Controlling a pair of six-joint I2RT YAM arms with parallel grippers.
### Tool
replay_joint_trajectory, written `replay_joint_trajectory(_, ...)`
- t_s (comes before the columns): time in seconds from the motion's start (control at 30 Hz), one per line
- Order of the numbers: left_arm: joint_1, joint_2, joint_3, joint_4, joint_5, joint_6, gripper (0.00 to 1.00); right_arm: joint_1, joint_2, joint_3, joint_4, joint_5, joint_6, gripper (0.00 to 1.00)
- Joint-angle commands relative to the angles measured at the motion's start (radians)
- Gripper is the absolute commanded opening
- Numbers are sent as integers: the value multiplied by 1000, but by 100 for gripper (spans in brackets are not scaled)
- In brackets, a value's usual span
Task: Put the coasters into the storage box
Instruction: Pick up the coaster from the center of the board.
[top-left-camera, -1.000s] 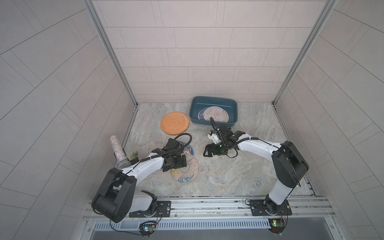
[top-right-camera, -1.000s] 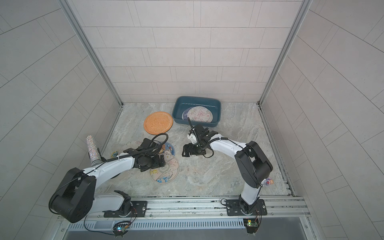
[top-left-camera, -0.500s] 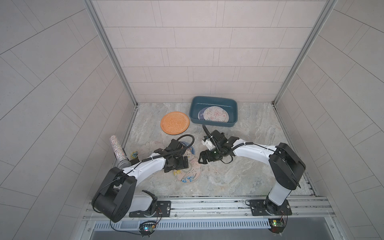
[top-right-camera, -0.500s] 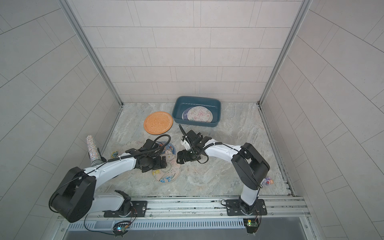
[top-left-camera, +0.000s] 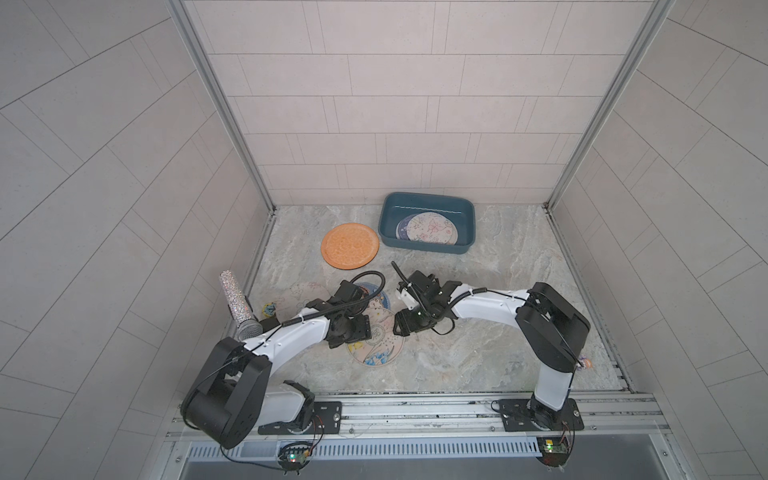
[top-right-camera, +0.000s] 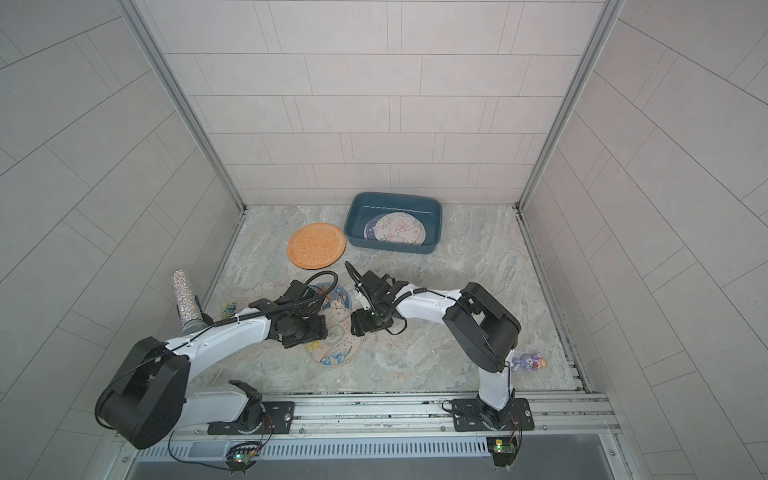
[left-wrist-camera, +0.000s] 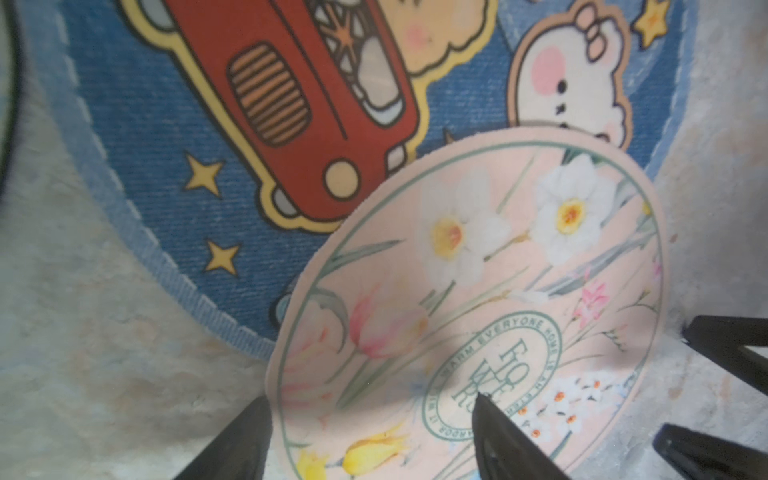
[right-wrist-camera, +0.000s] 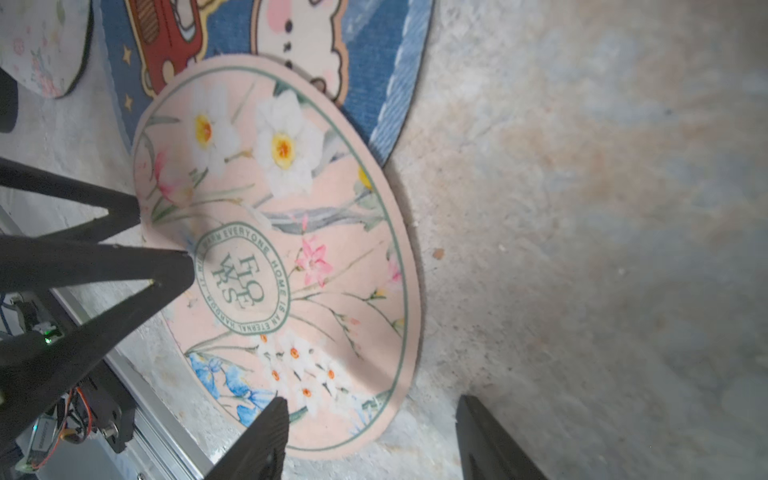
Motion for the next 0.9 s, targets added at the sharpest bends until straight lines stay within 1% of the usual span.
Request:
replay_joint_trajectory(0.0, 2, 48, -37, -23, 49, -4, 78, 12, 40, 10, -2, 17, 15, 65)
replay_joint_trajectory(0.17, 2, 55, -37, -20, 55, -1, 75, 23, 64, 23, -13, 13, 19, 62)
replay_joint_trajectory(0.4, 2, 56, -38, -17, 59, 2, 72, 24, 79, 26, -10, 10, 26, 52)
replay_joint_trajectory(0.53, 2, 54, -39, -17, 58, 2, 68, 24, 87, 24, -5, 3, 29, 51)
replay_joint_trajectory(0.77, 2, 45, -40, -18, 59, 3, 56, 24, 90, 19, 4, -6, 35, 50)
replay_joint_trajectory(0.87, 2, 39, -39, -20, 61, 7, 45, 24, 87, 19, 7, -7, 35, 50)
